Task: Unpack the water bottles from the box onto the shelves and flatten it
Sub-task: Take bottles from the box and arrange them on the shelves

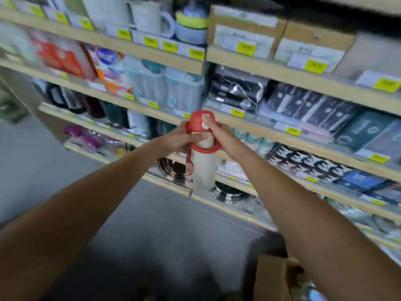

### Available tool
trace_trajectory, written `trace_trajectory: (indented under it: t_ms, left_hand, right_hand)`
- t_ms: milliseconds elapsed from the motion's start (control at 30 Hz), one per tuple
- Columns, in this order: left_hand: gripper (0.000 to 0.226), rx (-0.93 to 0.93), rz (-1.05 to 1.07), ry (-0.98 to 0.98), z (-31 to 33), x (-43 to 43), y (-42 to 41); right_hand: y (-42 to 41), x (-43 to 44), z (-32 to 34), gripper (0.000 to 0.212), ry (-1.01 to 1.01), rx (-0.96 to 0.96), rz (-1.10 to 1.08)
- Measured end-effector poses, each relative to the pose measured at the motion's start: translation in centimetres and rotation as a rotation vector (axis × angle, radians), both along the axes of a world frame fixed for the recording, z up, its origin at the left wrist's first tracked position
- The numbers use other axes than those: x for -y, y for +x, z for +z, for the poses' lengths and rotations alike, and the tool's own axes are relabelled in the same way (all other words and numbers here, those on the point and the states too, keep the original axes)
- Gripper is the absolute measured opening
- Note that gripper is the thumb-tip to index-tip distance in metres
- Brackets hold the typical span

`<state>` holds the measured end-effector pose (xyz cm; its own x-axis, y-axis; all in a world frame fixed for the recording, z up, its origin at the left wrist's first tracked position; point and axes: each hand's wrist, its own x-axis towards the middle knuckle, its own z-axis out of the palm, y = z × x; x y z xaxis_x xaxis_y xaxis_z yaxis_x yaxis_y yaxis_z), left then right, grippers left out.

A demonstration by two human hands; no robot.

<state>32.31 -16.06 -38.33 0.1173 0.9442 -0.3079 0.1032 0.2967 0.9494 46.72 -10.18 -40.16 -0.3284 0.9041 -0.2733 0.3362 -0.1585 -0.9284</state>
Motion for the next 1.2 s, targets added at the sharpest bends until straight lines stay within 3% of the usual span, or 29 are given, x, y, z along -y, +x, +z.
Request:
trace_trajectory:
  t_ms: [67, 167, 233, 367, 500, 667, 800, 933, 1067, 1200]
  left_hand:
    - [0.038, -0.029, 0.106, 0.059, 2.0, 0.7, -4.9]
    - [0.049, 0.004, 0.317, 0.146, 5.5, 1.6, -14.2]
    - [0.053, 0.07, 0.409, 0.175, 6.9, 1.5, -17.6]
    - [0.052, 0.121, 0.601, 0.235, 9.7, 1.5, -25.6]
    - [0.047, 0.197, 0.71, 0.268, 11.2, 0.2, -32.8]
    - [0.054, 0.251, 0.765, 0.285, 11.8, -3.2, -41.7]
    - [0.056, 0.299, 0.796, 0.351, 13.2, -5.6, -47.7]
    - [0.045, 0.262, 0.662, 0.463, 15.9, -7.3, -53.9]
    - [0.06, 0.233, 0.567, 0.467, 18.1, -8.6, -58.6]
    - [0.018, 0.293, 0.49, 0.519, 21.4, -11.1, -64.1]
  right_hand:
    - [-5.5, 0.1, 2.3, 0.058, 0.067, -0.018, 0.076]
    - [-15.3, 0.5, 6.4, 0.079, 0.151, -0.073, 0.2]
    - [-18.8, -0.1, 8.0, 0.077, 0.158, -0.126, 0.278]
    - [-27.1, -0.6, 11.6, 0.051, 0.209, -0.132, 0.467]
    - [-35.1, -2.3, 14.3, 0.06, 0.292, -0.071, 0.598]
    - [-44.3, -6.2, 15.5, 0.03, 0.354, -0.025, 0.764]
    - [-51.0, -9.3, 17.2, 0.026, 0.437, -0.029, 0.74]
    - [-58.1, -12.3, 20.2, 0.024, 0.483, -0.095, 0.705]
    - [-63.7, -14.2, 23.7, 0.03, 0.625, -0.11, 0.693]
    - [-68.9, -15.9, 28.3, 0.049, 0.852, -0.076, 0.652]
